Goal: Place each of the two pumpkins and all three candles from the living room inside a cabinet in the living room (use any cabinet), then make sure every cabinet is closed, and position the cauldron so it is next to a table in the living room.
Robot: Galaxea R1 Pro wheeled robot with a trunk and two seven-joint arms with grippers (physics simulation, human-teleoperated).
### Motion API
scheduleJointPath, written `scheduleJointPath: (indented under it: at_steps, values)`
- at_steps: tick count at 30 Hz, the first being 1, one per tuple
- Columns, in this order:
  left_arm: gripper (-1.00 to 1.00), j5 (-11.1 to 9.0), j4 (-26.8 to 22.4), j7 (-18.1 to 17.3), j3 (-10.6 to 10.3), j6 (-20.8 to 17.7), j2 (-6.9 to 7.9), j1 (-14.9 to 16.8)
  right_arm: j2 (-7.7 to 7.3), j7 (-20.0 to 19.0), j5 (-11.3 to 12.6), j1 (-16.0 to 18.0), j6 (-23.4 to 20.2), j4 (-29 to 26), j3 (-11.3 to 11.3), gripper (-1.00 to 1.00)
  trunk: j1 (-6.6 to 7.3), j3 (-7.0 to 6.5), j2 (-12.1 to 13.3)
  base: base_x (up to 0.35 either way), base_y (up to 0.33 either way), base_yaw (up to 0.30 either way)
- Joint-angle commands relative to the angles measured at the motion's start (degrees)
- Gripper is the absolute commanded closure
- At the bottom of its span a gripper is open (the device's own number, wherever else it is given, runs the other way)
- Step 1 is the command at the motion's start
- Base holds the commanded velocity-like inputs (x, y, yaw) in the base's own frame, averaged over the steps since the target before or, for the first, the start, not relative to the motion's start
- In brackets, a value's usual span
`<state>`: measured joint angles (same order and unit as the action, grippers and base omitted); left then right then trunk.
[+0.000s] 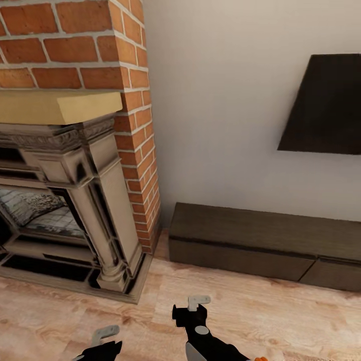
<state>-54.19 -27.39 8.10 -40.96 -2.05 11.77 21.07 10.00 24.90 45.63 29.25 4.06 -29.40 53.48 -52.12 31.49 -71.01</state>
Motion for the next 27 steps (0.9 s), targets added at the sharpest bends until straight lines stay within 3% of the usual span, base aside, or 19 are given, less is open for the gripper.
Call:
scheduleJointPath:
  at_steps: [1,12,20,27]
  values:
    - [-1.00,-0.4,-0.2,0.5,-0.4,-0.1,0.10,0.0,0.00,0.3,0.6,0.1,0.4,0.0,0.5,-1.00,-0.02,0.06,0.0,0.174,0.128,-0.283]
    - [-1.00,-0.4,-0.2,0.5,-0.4,-0.1,0.10,0.0,0.00,0.3,0.6,0.1,0.5,0.0,0.5,-1.00,-0.02,0.06,0.0,0.208,0.163,-0.268]
    - [-1.00,-0.4,-0.2,0.5,-0.4,-0.1,0.10,0.0,0.00,0.3,0.7,0.1,0.5,0.0,0.5,-1.00,-0.02,0.06,0.0,0.248,0.149,-0.034]
    - [-1.00,-0.4,-0.2,0.5,-0.4,-0.1,0.10,0.0,0.00,0.3,0.6,0.1,0.7,0.0,0.5,-1.00,-0.02,0.06,0.0,0.072,0.010,-0.001]
